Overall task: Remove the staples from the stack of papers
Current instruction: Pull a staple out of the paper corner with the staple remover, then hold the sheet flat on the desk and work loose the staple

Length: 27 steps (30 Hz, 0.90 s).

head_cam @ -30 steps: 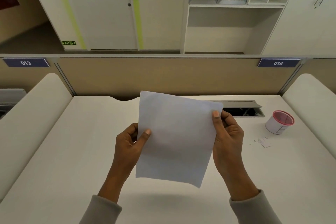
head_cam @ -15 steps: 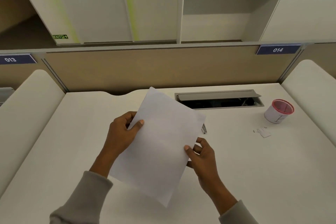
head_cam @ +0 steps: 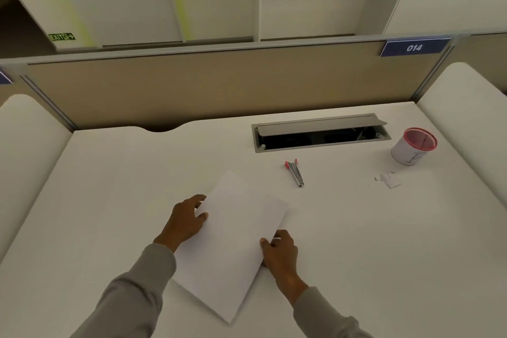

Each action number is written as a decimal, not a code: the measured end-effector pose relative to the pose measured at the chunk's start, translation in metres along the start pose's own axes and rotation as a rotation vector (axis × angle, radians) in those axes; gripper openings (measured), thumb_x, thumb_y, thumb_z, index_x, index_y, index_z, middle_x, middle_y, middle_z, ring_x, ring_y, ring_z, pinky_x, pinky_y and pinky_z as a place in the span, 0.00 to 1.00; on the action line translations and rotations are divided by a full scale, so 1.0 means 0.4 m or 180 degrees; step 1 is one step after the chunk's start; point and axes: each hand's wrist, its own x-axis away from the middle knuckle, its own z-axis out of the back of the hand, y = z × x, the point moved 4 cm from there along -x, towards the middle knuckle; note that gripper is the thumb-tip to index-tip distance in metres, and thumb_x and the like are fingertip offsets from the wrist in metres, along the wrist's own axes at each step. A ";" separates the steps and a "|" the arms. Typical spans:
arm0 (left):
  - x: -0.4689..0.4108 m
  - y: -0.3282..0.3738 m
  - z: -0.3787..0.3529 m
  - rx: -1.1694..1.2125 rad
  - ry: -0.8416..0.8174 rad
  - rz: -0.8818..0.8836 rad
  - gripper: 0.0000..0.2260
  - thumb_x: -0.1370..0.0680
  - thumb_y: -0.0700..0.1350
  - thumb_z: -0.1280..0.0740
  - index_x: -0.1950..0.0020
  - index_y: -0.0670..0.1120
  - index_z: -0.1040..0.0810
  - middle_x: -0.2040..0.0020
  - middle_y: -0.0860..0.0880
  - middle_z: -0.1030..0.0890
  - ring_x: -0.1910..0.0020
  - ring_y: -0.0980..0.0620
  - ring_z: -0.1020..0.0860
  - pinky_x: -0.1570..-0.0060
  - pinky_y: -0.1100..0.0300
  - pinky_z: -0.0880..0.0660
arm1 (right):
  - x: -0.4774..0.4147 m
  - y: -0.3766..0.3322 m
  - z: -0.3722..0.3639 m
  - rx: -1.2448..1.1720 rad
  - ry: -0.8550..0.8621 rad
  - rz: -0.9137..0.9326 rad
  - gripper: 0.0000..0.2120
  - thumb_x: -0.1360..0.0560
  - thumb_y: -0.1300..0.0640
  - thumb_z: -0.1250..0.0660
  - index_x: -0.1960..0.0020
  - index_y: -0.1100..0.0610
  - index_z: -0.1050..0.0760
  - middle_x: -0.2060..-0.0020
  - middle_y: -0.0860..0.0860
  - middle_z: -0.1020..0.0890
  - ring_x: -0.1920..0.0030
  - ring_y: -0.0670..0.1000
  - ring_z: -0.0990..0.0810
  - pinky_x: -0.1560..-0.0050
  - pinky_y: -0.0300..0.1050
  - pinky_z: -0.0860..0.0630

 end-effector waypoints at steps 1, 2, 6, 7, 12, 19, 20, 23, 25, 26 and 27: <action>-0.008 -0.005 -0.008 -0.0022 0.0026 0.0017 0.21 0.23 0.42 0.28 0.30 0.48 0.25 0.43 0.47 0.19 0.49 0.46 0.21 0.43 0.56 0.26 | 0.000 0.004 -0.006 0.0149 -0.0054 0.0033 0.08 0.26 0.58 0.29 0.49 0.55 0.26 0.63 0.52 0.17 0.61 0.52 0.17 0.58 0.53 0.16; -0.013 -0.009 -0.013 -0.0036 0.0062 0.0029 0.21 0.24 0.42 0.29 0.31 0.49 0.24 0.42 0.46 0.19 0.48 0.46 0.22 0.42 0.55 0.26 | 0.001 0.007 -0.011 0.0208 -0.0119 0.0041 0.09 0.26 0.58 0.29 0.49 0.55 0.27 0.63 0.52 0.18 0.63 0.52 0.17 0.61 0.52 0.16; -0.035 -0.018 -0.027 -0.0159 0.0151 0.0031 0.20 0.24 0.40 0.30 0.32 0.47 0.24 0.41 0.45 0.18 0.43 0.44 0.21 0.40 0.53 0.25 | -0.013 0.028 -0.021 0.0633 -0.0213 0.0215 0.17 0.28 0.56 0.30 0.43 0.52 0.33 0.66 0.50 0.16 0.66 0.50 0.16 0.57 0.52 0.17; -0.038 -0.021 -0.029 -0.0194 0.0141 0.0060 0.19 0.24 0.40 0.30 0.32 0.47 0.24 0.40 0.45 0.19 0.42 0.44 0.21 0.40 0.53 0.25 | -0.014 0.031 -0.017 0.0716 -0.0232 0.0269 0.19 0.28 0.55 0.30 0.41 0.51 0.35 0.67 0.49 0.17 0.65 0.50 0.16 0.54 0.51 0.18; -0.037 -0.015 -0.039 -0.0662 0.0321 0.0107 0.22 0.22 0.48 0.31 0.28 0.49 0.29 0.31 0.49 0.26 0.32 0.42 0.29 0.36 0.43 0.30 | -0.058 -0.010 0.056 0.1148 -0.0041 0.0611 0.22 0.25 0.50 0.30 0.36 0.53 0.36 0.68 0.45 0.20 0.63 0.46 0.23 0.54 0.44 0.28; -0.038 0.110 -0.113 -0.0287 0.0579 -0.0487 0.20 0.23 0.51 0.30 0.32 0.49 0.26 0.32 0.50 0.25 0.30 0.44 0.31 0.35 0.46 0.31 | -0.266 -0.168 0.163 0.1501 0.0789 0.1306 0.18 0.26 0.56 0.28 0.40 0.61 0.27 0.50 0.55 0.20 0.49 0.56 0.20 0.52 0.41 0.33; -0.033 0.133 -0.140 -0.0279 0.0528 -0.0615 0.21 0.23 0.53 0.30 0.32 0.49 0.25 0.31 0.49 0.25 0.30 0.45 0.31 0.34 0.46 0.31 | -0.298 -0.189 0.168 0.1545 0.0808 0.1302 0.18 0.26 0.56 0.28 0.40 0.62 0.27 0.47 0.57 0.21 0.47 0.57 0.20 0.51 0.42 0.32; -0.016 0.192 -0.234 -0.0419 0.0294 -0.0898 0.27 0.24 0.61 0.33 0.28 0.50 0.27 0.24 0.50 0.31 0.24 0.46 0.37 0.27 0.46 0.36 | -0.375 -0.233 0.165 0.1701 0.0737 0.1174 0.21 0.27 0.55 0.28 0.38 0.64 0.26 0.45 0.59 0.22 0.45 0.60 0.22 0.47 0.46 0.28; -0.004 0.215 -0.292 -0.0554 0.0215 -0.1005 0.29 0.23 0.63 0.36 0.25 0.51 0.30 0.22 0.52 0.36 0.21 0.48 0.42 0.25 0.47 0.41 | -0.404 -0.245 0.151 0.1830 0.0654 0.1091 0.20 0.27 0.54 0.28 0.41 0.65 0.25 0.47 0.60 0.21 0.46 0.61 0.22 0.48 0.47 0.28; 0.001 0.224 -0.318 -0.0622 0.0187 -0.1062 0.29 0.22 0.63 0.37 0.24 0.51 0.31 0.21 0.52 0.37 0.21 0.48 0.44 0.24 0.47 0.42 | -0.415 -0.247 0.144 0.1896 0.0642 0.1064 0.19 0.27 0.54 0.28 0.43 0.65 0.25 0.48 0.60 0.21 0.46 0.61 0.23 0.49 0.47 0.29; 0.007 0.231 -0.340 -0.0694 0.0173 -0.1131 0.28 0.21 0.62 0.38 0.24 0.51 0.32 0.21 0.51 0.36 0.20 0.48 0.44 0.24 0.47 0.42 | -0.424 -0.246 0.139 0.1944 0.0649 0.1041 0.18 0.27 0.53 0.28 0.45 0.65 0.24 0.50 0.60 0.21 0.47 0.61 0.23 0.50 0.47 0.29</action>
